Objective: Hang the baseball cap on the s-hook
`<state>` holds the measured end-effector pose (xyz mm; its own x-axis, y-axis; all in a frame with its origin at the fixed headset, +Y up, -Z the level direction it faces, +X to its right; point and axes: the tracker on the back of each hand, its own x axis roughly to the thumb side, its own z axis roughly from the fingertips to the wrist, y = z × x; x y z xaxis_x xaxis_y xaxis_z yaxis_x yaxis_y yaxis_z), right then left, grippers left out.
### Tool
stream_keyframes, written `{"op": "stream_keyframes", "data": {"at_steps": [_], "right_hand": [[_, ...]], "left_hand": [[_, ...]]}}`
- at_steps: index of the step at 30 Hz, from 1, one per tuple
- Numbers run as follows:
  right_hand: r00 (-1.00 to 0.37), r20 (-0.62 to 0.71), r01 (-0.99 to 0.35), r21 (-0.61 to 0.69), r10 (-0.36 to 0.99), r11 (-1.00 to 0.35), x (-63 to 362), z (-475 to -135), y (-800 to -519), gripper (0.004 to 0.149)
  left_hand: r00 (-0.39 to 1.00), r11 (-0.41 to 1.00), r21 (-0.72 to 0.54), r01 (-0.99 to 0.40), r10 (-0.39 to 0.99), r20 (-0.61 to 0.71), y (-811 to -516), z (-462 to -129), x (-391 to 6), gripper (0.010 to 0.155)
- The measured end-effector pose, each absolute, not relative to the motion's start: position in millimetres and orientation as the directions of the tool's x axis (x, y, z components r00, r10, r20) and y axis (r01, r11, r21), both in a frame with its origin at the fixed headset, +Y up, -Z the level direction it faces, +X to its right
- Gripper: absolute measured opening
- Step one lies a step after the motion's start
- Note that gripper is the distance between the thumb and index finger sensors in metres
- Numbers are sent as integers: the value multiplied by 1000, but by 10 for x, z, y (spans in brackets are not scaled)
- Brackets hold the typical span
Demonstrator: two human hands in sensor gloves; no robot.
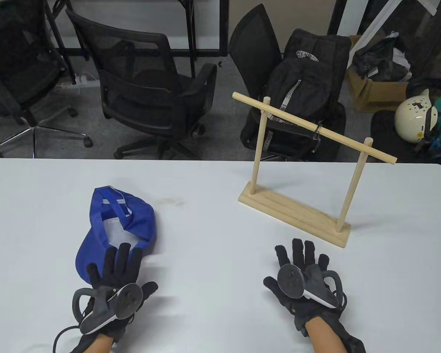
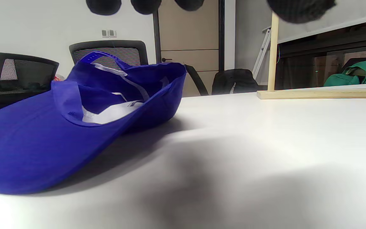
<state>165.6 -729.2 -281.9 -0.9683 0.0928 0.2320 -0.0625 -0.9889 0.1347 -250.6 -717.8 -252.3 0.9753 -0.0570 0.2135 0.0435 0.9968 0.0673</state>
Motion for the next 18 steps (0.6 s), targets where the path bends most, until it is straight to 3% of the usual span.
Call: {"op": "stream_keyframes", "data": {"at_steps": [18], "right_hand": [[-969, 233, -48, 148, 82, -988, 1633, -2806, -7289, 87]], "left_hand": [[976, 995, 96, 25, -45, 212, -7117, -2508, -2519, 95]]}}
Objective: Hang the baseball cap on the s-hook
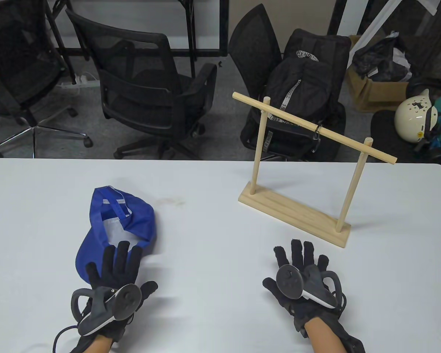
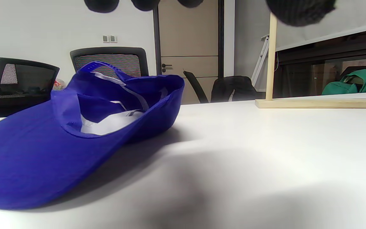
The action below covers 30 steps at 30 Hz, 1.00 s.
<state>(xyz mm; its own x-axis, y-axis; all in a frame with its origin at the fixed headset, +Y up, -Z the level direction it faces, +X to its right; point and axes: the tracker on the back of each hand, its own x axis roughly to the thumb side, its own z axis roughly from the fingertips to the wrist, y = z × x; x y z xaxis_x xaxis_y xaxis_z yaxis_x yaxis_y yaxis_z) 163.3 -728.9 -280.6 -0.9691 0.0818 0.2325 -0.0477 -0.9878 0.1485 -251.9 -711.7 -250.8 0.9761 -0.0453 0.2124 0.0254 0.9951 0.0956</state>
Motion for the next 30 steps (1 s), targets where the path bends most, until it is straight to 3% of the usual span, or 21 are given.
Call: {"op": "stream_keyframes", "data": {"at_steps": [11, 19, 25, 30], "right_hand": [[-968, 237, -45, 166, 84, -985, 1609, -2833, -7314, 87], [-963, 257, -26, 192, 76, -981, 1542, -2863, -7370, 88], [-961, 265, -19, 211, 76, -977, 1505, -2875, -7404, 88], [-960, 265, -32, 218, 91, -975, 1506, -2876, -7409, 88]], "left_hand": [[994, 995, 104, 0, -12, 113, -7062, -2572, -2729, 103], [1000, 999, -25, 30, -30, 3, -7280, -2711, -2904, 106], [1000, 988, -155, -24, 23, -6, -7508, -2800, -2818, 104], [999, 979, -201, 34, -40, -26, -7651, -2856, -2723, 99]]}}
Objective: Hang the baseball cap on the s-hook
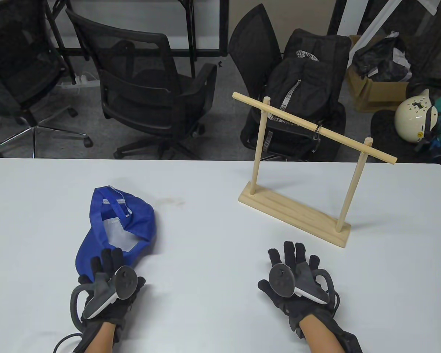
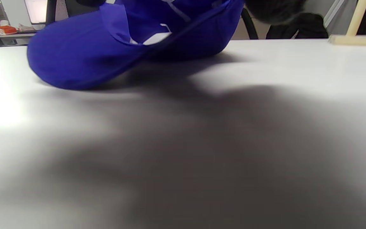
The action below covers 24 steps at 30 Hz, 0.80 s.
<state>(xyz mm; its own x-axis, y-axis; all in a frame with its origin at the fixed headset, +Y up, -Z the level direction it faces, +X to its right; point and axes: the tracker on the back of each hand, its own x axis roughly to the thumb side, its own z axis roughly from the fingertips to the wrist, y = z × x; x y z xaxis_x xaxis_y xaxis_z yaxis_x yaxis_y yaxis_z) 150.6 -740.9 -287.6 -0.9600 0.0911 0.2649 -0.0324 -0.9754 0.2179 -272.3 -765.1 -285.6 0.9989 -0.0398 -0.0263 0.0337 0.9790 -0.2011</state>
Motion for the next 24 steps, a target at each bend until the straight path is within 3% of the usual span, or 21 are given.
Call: {"op": "stream_keyframes", "data": {"at_steps": [12, 21, 24], "right_hand": [[-955, 278, -45, 212, 105, -976, 1490, -2860, -7409, 88], [-962, 250, -62, 201, 113, -978, 1548, -2846, -7402, 87], [-963, 243, -67, 199, 116, -978, 1565, -2840, -7397, 87]], "left_hand": [[983, 965, -221, 142, -163, -79, -7818, -2928, -2654, 67], [936, 934, -126, 334, -345, -75, -7782, -2964, -2557, 59], [939, 940, -108, 324, -334, -89, -7738, -2960, -2573, 56]]}}
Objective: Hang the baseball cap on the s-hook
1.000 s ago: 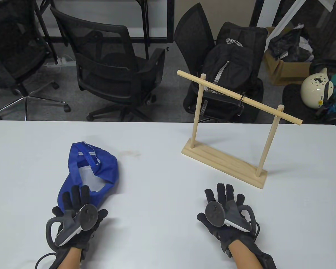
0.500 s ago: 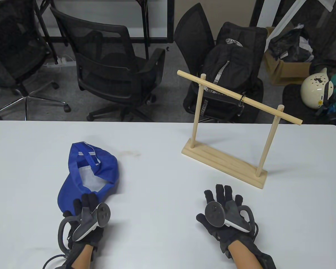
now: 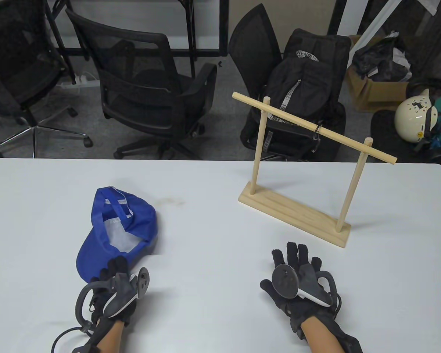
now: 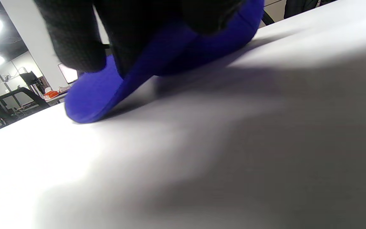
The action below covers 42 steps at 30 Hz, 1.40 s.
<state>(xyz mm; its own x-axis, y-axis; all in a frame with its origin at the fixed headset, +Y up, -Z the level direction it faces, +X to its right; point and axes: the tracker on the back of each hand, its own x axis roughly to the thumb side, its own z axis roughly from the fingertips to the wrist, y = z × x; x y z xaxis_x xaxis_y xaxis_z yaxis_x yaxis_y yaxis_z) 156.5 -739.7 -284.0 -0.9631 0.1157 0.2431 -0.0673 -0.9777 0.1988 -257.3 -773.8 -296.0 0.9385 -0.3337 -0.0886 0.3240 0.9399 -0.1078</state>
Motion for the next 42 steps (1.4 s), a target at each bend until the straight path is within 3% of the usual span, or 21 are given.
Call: {"op": "stream_keyframes", "data": {"at_steps": [16, 28, 34, 42], "right_hand": [[-938, 266, -183, 163, 222, -970, 1578, -2841, -7394, 87], [-840, 302, -438, 113, 450, -892, 1577, -2868, -7413, 86], [-765, 352, -539, 108, 539, -835, 1449, -2868, -7408, 82], [-647, 472, -618, 135, 599, -774, 1195, -2845, -7371, 78]], "left_hand": [[988, 971, 228, 77, -44, -146, -7286, -2780, -2934, 48], [941, 850, 434, -297, 339, -19, -7033, -2543, -3047, 48], [822, 713, 440, -546, 558, 116, -6929, -2394, -3033, 48], [607, 525, 324, -787, 751, 258, -6876, -2290, -2965, 48]]}}
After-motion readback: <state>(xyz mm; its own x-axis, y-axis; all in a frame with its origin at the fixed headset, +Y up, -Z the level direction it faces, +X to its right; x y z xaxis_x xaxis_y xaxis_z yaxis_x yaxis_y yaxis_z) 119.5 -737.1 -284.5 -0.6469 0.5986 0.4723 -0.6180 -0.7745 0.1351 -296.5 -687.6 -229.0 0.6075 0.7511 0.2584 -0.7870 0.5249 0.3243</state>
